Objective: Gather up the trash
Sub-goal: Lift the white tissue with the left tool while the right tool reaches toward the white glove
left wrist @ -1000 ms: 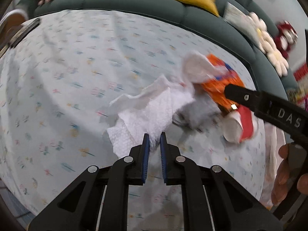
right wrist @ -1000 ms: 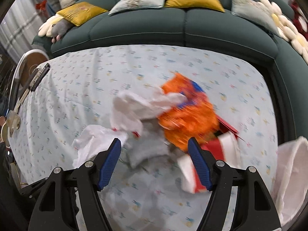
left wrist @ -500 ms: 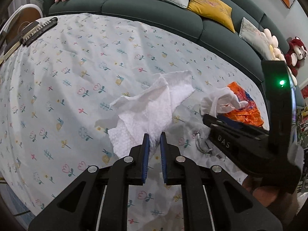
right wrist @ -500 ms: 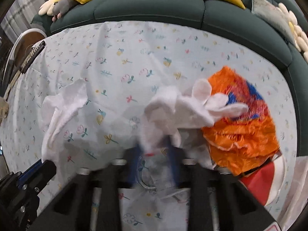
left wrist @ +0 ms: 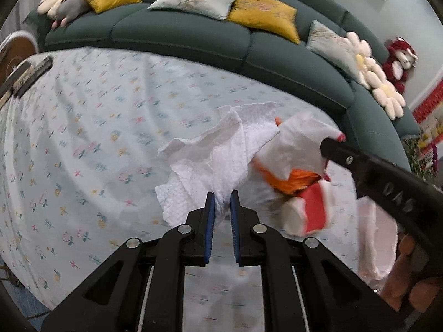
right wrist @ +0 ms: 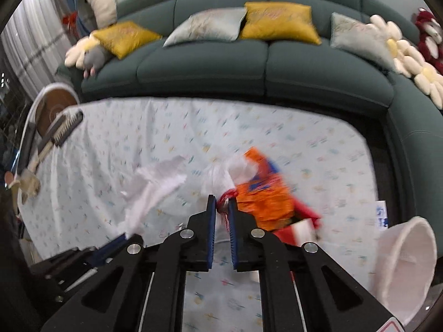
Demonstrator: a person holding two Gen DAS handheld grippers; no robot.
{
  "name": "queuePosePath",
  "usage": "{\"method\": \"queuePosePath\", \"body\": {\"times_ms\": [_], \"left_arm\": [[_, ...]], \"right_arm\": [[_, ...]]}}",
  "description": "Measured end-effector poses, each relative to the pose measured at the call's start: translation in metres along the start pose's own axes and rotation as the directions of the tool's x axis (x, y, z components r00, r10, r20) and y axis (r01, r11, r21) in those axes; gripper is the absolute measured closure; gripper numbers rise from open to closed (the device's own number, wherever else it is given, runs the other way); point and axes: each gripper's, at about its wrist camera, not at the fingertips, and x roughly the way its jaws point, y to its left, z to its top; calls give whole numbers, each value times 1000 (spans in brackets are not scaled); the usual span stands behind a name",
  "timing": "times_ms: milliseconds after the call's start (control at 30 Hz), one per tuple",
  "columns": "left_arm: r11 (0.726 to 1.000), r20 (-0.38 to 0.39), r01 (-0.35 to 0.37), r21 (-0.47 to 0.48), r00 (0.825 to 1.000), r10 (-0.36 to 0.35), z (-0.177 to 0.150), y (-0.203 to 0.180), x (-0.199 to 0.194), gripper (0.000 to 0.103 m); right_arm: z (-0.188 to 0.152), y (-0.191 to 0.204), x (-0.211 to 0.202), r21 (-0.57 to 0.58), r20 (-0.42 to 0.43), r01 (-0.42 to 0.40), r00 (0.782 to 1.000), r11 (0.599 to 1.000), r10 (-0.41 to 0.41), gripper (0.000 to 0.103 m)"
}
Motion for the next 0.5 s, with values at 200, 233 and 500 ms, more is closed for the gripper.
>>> {"method": "queuePosePath", "body": {"times_ms": [200,233,500], "left_arm": [[995,23,43,94,999,-45,-6,-67,-22,92],[992,24,53,114,998,-56,-9,-82,-26,92],[970,3,115,213,993,-118,-35,-159,-40,92]], "right_arm": [[-10,-56,-65,60,77,34,996,998,-38,97],[-14,-65,-75,67,85,38,995,997,-44,97],[-43,-136,-145,145,150,80,983,986,-102,101]]}}
